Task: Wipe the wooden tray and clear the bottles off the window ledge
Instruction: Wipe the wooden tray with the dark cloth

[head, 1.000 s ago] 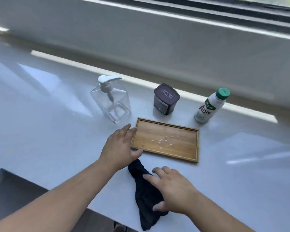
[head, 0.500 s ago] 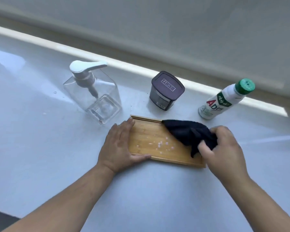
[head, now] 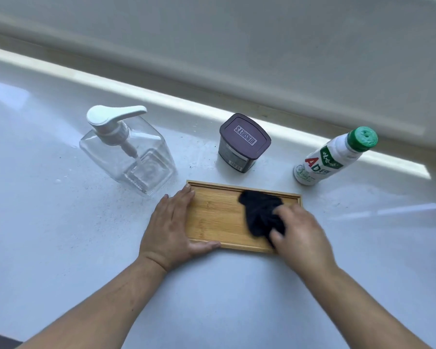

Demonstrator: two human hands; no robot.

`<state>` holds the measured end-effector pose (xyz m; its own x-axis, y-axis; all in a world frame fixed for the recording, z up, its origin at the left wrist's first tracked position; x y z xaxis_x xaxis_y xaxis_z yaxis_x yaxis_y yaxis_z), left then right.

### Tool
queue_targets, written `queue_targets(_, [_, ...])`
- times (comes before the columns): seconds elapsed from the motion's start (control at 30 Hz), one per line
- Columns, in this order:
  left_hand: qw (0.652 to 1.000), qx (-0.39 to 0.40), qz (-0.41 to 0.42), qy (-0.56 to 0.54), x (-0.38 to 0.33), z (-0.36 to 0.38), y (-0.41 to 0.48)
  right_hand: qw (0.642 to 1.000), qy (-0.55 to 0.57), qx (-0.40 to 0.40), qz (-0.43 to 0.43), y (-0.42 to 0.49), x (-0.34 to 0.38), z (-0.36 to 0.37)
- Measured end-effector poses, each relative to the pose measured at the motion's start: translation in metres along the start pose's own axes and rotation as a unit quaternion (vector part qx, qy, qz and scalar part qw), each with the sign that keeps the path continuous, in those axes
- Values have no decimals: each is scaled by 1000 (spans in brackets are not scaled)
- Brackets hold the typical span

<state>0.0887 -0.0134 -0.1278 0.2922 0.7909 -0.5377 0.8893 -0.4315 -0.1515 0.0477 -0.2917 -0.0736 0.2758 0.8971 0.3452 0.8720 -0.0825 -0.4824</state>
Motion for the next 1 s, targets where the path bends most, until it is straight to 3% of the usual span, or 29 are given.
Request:
queue_targets(0.07, [1000,1,0,3,-1,-1,0,998,1,-42,52,3,-3,-3])
queue_targets(0.23, [1000,-11,15,-11,-3,1,0,990,17,14,-142,16,112,50])
queue_targets(0.3, [999,-15,11,-27,-1,1,0,983,19,35,-178,18,139,60])
queue_targets(0.4, [1000,-6,6,-21,-1,2,2,980,14,57,-191,20,124,48])
queue_targets(0.5, [1000,-11,12,3,-3,2,2,984,-6,81,-161,12,65,27])
queue_targets(0.63, [1000,-9,15,9,-1,1,0,999,-32,37,-21,-12,-17,-5])
queue_targets(0.7, [1000,-1,20,18,0,2,0,1000,1,5,8,-28,-22,-12])
queue_targets(0.77, [1000,6,18,20,1,3,0,998,51,-12,-25,-50,1,-8])
queue_targets(0.87, [1000,14,19,17,2,3,0,989,59,67,-118,-87,50,25])
queue_targets(1.0, [999,31,15,2,-4,-6,1,939,-37,308,-149,-114,86,86])
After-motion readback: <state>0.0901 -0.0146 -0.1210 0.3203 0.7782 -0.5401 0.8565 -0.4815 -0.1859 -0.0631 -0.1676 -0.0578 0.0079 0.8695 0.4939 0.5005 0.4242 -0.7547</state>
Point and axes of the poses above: each hand's wrist, its own y-axis towards the middle knuckle, its own z-axis out of the palm, x = y × z, the point moved 3 cm from there along y, towards the middle knuckle, and after that the axes turned 13 degrees about x, right-handed, at the moved point
